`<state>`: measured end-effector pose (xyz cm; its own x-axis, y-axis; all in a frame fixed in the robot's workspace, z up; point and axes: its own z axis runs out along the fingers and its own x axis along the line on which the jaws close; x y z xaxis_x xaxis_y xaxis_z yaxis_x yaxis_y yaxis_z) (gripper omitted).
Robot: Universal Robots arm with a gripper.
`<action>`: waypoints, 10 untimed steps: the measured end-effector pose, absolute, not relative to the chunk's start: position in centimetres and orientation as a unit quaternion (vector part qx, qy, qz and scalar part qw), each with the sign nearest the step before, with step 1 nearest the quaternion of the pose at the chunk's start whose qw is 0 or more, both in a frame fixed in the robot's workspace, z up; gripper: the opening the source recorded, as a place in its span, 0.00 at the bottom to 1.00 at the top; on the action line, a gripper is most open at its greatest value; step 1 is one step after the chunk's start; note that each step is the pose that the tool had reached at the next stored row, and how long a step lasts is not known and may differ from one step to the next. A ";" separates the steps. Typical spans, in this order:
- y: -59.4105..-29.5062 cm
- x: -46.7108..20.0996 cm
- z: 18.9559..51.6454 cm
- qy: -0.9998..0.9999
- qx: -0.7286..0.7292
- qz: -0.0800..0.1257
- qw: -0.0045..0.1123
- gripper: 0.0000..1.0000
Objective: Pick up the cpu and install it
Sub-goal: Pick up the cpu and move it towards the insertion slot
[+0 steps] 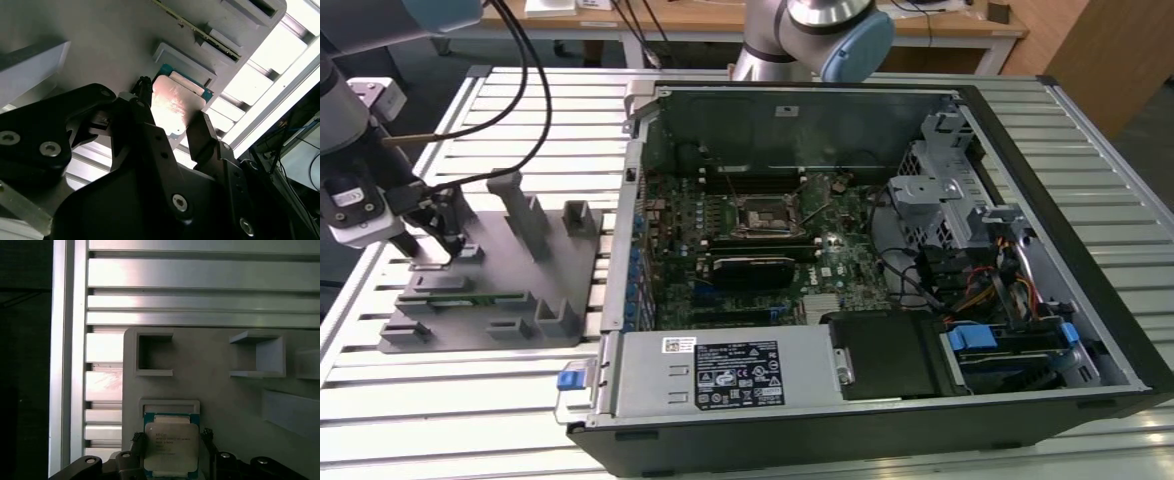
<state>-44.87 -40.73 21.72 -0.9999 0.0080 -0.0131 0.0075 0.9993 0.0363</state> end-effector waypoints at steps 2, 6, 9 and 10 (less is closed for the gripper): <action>-40.7 -44.9 21.9 1.000 0.004 0.018 0.007 0.52; -40.7 -44.9 22.2 1.000 0.004 0.018 0.007 0.52; -40.7 -44.9 22.4 1.000 0.004 0.018 0.007 0.52; -40.7 -44.9 22.5 1.000 0.004 0.018 0.007 0.52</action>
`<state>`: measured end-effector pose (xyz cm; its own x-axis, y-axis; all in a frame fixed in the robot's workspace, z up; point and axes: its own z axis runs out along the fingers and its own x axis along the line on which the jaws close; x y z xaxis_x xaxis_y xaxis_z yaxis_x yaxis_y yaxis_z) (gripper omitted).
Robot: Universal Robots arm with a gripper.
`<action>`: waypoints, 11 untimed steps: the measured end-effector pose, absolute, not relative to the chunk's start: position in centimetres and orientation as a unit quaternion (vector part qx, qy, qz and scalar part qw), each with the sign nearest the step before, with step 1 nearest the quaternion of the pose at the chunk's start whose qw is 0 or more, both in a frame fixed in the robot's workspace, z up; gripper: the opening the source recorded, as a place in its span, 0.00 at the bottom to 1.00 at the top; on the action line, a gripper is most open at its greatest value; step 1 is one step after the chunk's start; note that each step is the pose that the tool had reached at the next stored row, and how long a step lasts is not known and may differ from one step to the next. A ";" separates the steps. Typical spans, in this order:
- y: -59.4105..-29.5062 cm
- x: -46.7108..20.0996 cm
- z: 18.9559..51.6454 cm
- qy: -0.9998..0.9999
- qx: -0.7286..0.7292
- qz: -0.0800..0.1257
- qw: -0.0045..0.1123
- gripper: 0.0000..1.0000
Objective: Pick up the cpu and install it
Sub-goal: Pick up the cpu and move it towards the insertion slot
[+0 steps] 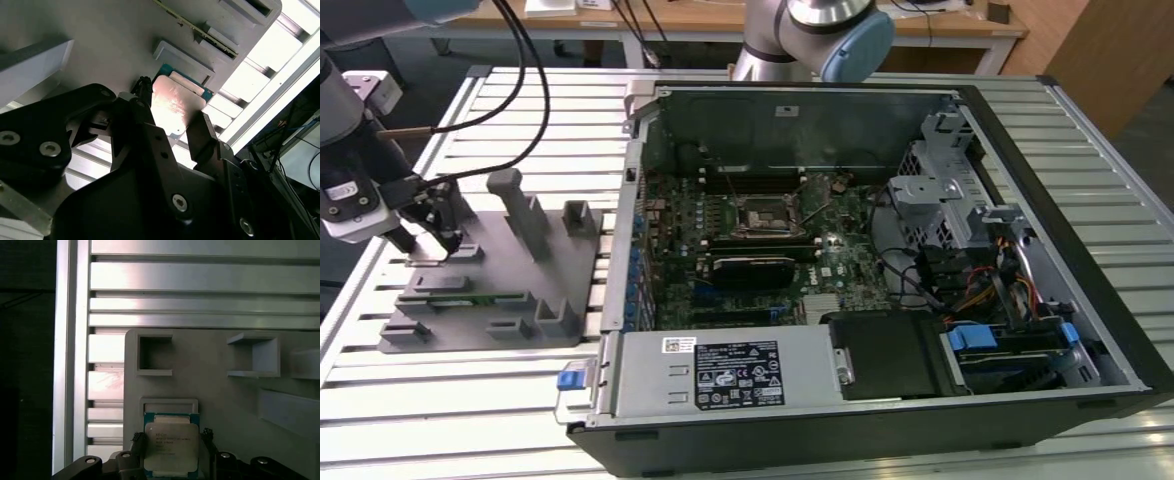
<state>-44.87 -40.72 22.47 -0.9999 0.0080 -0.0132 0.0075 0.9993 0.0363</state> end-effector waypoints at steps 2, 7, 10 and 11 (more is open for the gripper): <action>-40.7 -44.9 22.7 1.000 0.004 0.018 0.007 0.52; -40.7 -44.9 23.1 1.000 0.004 0.018 0.007 0.52; -40.7 -44.9 23.3 1.000 0.004 0.018 0.007 0.52; -40.7 -44.9 23.4 1.000 0.004 0.018 0.007 0.52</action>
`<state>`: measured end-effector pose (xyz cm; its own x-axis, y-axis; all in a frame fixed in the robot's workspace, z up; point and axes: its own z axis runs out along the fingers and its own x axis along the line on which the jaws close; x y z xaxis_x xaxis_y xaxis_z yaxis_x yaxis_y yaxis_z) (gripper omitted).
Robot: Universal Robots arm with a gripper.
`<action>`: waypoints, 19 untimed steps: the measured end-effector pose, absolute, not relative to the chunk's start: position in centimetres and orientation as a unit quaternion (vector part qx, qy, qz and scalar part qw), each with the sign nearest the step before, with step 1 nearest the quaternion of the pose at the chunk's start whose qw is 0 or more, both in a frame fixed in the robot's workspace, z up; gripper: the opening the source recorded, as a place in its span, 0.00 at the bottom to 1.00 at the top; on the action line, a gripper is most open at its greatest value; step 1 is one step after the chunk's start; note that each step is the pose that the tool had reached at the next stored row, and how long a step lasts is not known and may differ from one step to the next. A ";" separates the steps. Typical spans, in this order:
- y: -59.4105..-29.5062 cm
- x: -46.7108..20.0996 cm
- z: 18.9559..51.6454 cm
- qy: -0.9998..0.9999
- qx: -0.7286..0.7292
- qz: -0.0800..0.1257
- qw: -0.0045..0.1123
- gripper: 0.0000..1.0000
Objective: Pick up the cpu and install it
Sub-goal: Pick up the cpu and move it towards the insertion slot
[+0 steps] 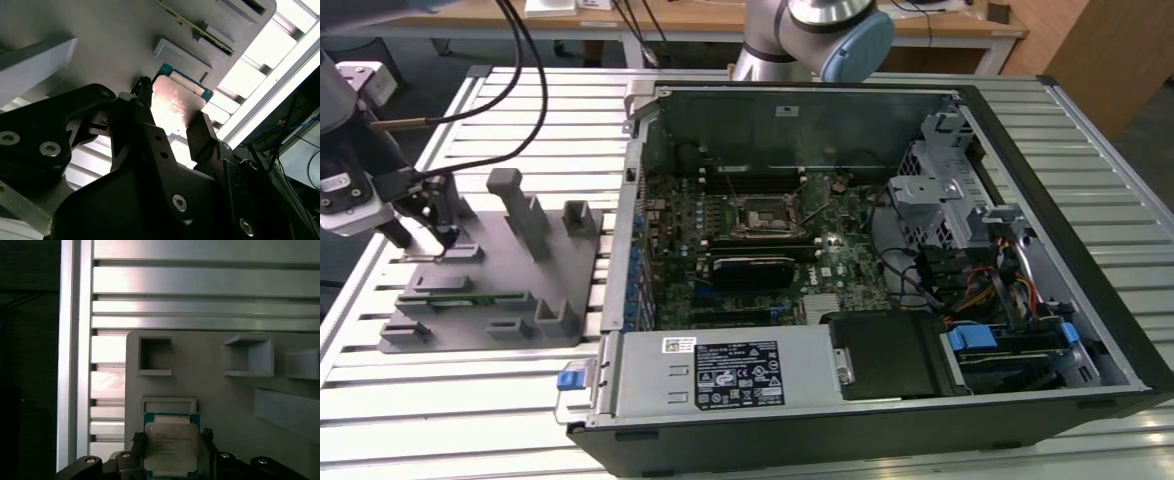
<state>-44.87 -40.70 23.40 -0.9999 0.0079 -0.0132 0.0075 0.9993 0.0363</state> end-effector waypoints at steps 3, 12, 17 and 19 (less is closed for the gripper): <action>-40.7 -44.9 23.6 1.000 0.004 0.018 0.007 0.52; -40.7 -44.9 24.2 1.000 0.004 0.018 0.007 0.52; -40.6 -44.9 24.5 1.000 0.004 0.018 0.007 0.52; -40.6 -44.9 24.7 1.000 0.004 0.018 0.007 0.52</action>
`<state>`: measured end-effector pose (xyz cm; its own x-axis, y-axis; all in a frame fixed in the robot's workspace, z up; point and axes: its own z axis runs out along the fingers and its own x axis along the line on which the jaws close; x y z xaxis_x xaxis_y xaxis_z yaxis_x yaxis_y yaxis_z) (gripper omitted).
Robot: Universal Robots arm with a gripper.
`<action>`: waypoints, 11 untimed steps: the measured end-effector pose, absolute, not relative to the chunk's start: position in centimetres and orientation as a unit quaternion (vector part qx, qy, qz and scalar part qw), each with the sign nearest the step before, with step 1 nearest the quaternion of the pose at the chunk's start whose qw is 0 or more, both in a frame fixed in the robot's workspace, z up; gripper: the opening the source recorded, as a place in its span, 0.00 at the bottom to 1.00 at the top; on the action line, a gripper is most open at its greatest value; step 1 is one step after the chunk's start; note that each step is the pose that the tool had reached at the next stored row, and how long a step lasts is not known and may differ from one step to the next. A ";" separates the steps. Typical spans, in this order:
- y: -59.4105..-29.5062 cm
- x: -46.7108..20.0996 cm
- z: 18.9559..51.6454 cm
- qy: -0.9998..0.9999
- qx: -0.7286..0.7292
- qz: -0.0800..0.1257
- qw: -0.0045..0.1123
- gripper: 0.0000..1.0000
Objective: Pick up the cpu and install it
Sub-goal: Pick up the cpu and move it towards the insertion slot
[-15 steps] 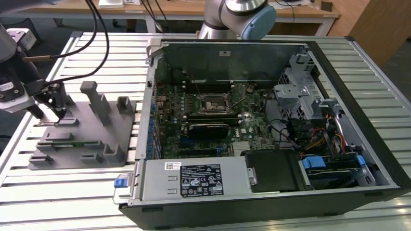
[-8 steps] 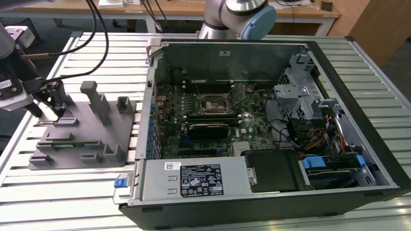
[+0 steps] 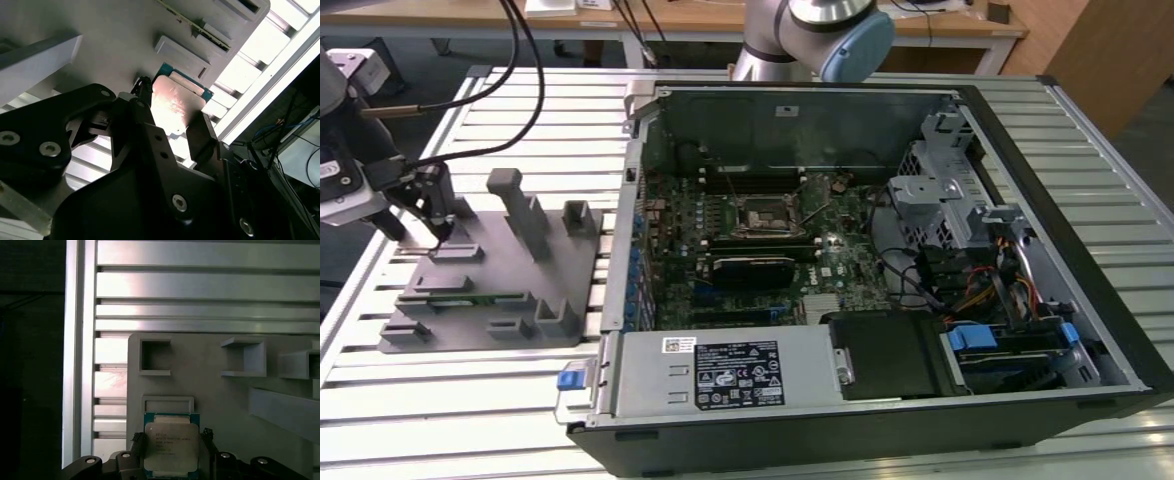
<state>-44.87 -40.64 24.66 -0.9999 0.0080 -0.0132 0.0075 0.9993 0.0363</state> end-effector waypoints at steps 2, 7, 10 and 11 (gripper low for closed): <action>-40.6 -44.9 24.8 1.000 0.004 0.018 0.007 0.52; -40.6 -44.9 25.1 1.000 0.004 0.018 0.007 0.52; -40.6 -44.9 25.2 1.000 0.004 0.018 0.007 0.52; -40.6 -44.9 25.3 1.000 0.004 0.018 0.007 0.52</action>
